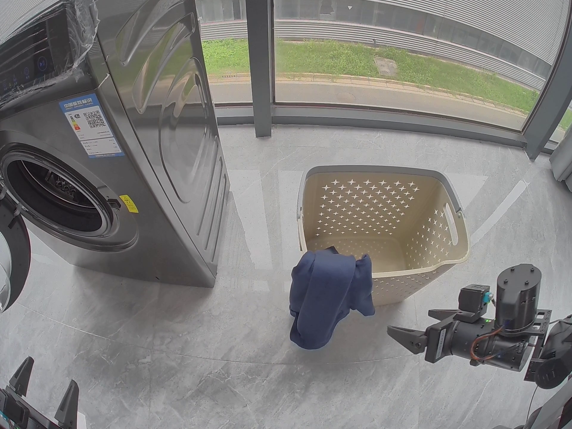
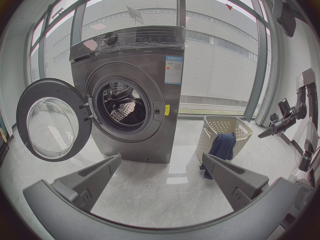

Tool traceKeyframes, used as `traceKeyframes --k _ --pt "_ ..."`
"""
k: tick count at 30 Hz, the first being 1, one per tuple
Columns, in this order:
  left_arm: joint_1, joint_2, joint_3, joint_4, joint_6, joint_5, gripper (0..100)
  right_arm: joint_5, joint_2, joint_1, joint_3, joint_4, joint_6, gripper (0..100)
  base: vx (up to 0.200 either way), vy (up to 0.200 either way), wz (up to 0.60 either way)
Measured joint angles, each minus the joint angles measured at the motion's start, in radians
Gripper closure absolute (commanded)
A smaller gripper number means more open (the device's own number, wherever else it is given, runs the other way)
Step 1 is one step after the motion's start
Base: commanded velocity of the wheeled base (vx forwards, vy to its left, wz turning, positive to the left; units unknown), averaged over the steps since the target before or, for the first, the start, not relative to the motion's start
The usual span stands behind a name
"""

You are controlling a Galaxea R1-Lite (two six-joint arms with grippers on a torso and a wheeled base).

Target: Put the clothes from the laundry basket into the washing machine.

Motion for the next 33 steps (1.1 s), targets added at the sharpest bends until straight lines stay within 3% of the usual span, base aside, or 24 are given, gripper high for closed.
traceKeyframes --k 13,33 --pt "0.0 0.0 0.0 0.0 0.0 0.0 0 -0.051 0.254 0.042 -0.079 -0.18 -0.003 0 0.0 0.0 0.0" --pt "0.0 0.0 0.0 0.0 0.0 0.001 0 -0.058 0.511 0.044 -0.32 -0.21 -0.012 0 0.0 0.0 0.0"
